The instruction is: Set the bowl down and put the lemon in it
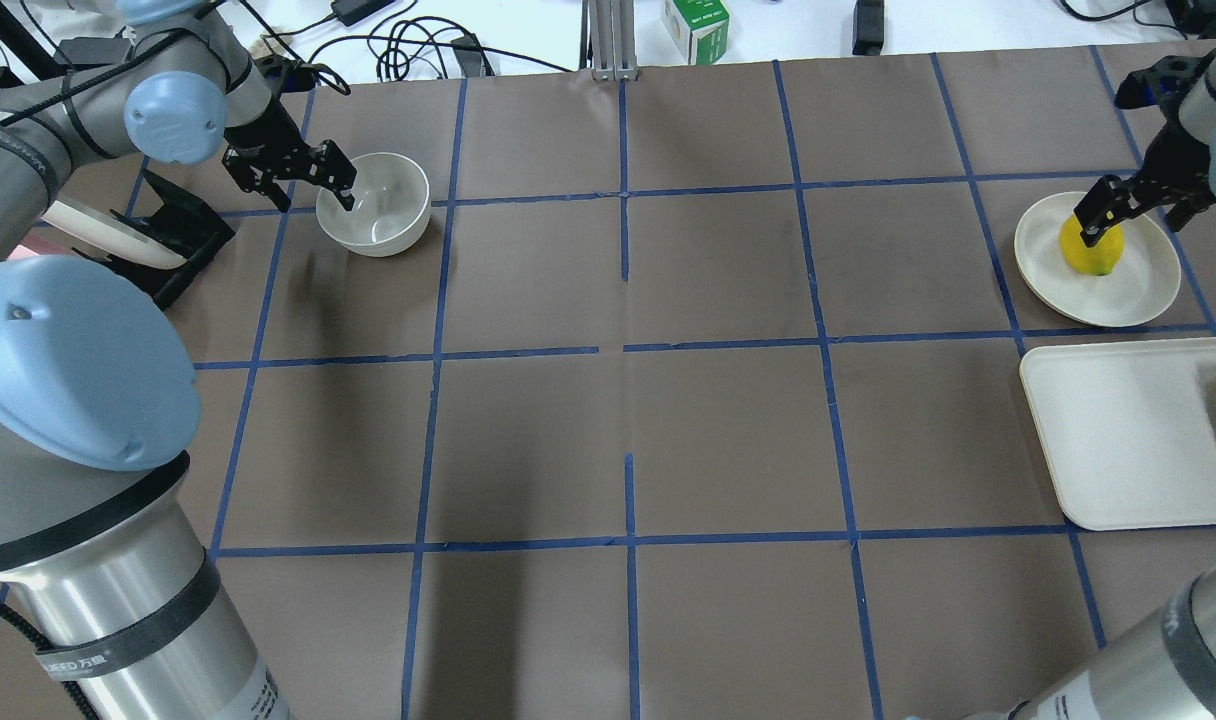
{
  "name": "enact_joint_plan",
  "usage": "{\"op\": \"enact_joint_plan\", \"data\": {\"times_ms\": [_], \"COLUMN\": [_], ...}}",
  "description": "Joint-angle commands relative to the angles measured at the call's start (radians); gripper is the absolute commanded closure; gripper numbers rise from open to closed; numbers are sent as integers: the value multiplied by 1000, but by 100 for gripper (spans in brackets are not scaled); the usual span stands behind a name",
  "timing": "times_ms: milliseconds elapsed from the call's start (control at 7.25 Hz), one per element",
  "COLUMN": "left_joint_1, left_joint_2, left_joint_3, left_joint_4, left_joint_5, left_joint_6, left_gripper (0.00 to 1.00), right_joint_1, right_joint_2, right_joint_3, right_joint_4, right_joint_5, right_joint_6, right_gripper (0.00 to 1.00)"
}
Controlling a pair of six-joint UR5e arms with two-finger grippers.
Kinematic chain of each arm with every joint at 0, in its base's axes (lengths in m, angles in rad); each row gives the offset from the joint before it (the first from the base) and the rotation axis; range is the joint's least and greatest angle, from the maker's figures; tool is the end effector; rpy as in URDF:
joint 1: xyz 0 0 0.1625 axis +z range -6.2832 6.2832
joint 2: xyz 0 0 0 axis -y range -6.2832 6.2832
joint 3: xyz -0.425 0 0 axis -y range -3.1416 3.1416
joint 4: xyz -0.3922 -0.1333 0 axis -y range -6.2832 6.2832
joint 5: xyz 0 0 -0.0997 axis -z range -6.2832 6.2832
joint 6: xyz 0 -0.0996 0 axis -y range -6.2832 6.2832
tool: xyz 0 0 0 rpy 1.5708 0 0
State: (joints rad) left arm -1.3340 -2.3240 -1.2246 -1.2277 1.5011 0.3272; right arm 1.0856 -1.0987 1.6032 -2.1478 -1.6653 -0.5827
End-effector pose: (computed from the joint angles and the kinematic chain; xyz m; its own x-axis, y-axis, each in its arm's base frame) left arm 0.0382 -0.7561 0.2118 -0.9925 0.0861 0.0863 0.0896 0.9952 0.0381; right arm -0.1904 -0.6268 0.2598 -0.9886 -0.0928 0.1184 -0.0944 0.9955 -0.0087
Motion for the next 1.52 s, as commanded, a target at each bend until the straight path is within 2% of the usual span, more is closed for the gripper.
{"op": "enact_joint_plan", "data": {"times_ms": [0,138,276,414,552,690,828,966,1103,1241,1379], "left_joint_1": [10,15,19,18,19,22,9,-43,-138,-236,-328], "left_joint_2": [-5,-3,3,15,28,49,102,159,240,306,322], "left_joint_3": [-32,-30,-32,-32,-30,-16,-24,-68,-196,-314,-387], "left_joint_4": [45,37,33,28,8,-49,-124,-157,-160,-104,85], "left_joint_5": [-24,-71,-79,-79,-90,-114,-177,-182,-180,-185,-176], "left_joint_6": [-5,-8,-11,-42,-48,-47,-51,-83,-102,-240,-346], "left_gripper": [73,100,100,100,100,100,100,100,100,100,100], "right_joint_1": [-12,-10,-10,-10,-12,-10,-10,-6,16,54,91], "right_joint_2": [100,106,114,120,118,111,82,15,-75,-186,-284], "right_joint_3": [-2,0,1,3,0,-2,0,0,0,-2,0], "right_joint_4": [-150,-150,-149,-147,-143,-133,-85,25,117,229,312], "right_joint_5": [4,6,7,10,27,24,22,27,35,64,61], "right_joint_6": [0,0,0,0,0,3,15,20,82,157,235], "right_gripper": [0,0,0,5,39,87,100,100,100,100,100]}}
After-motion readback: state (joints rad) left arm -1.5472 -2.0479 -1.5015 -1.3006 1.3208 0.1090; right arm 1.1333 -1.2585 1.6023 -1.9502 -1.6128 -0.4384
